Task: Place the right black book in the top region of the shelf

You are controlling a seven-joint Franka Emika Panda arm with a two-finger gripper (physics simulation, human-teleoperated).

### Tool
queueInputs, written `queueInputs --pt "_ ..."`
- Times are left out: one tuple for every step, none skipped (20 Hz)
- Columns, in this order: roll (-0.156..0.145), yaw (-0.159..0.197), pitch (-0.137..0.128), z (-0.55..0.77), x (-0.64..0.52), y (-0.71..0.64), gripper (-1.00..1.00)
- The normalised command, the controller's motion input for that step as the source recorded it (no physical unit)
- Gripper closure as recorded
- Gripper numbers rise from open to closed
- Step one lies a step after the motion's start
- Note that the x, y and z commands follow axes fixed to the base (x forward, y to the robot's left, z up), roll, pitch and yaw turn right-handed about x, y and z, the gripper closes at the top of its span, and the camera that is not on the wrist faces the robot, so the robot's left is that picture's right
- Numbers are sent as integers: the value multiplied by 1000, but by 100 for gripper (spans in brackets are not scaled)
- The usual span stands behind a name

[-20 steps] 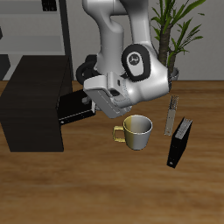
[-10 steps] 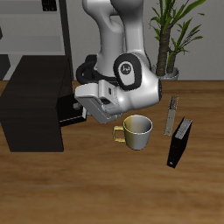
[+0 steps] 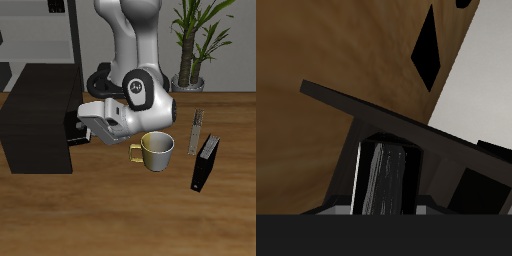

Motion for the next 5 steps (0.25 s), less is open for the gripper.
queueInputs --pt "-2 11 100 -273 -4 -150 100" --pt "-15 2 -8 -55 7 -44 100" --pt "68 -22 3 12 32 2 100" --pt "12 -24 10 -6 35 33 100" --pt "66 5 121 -106 90 -8 100"
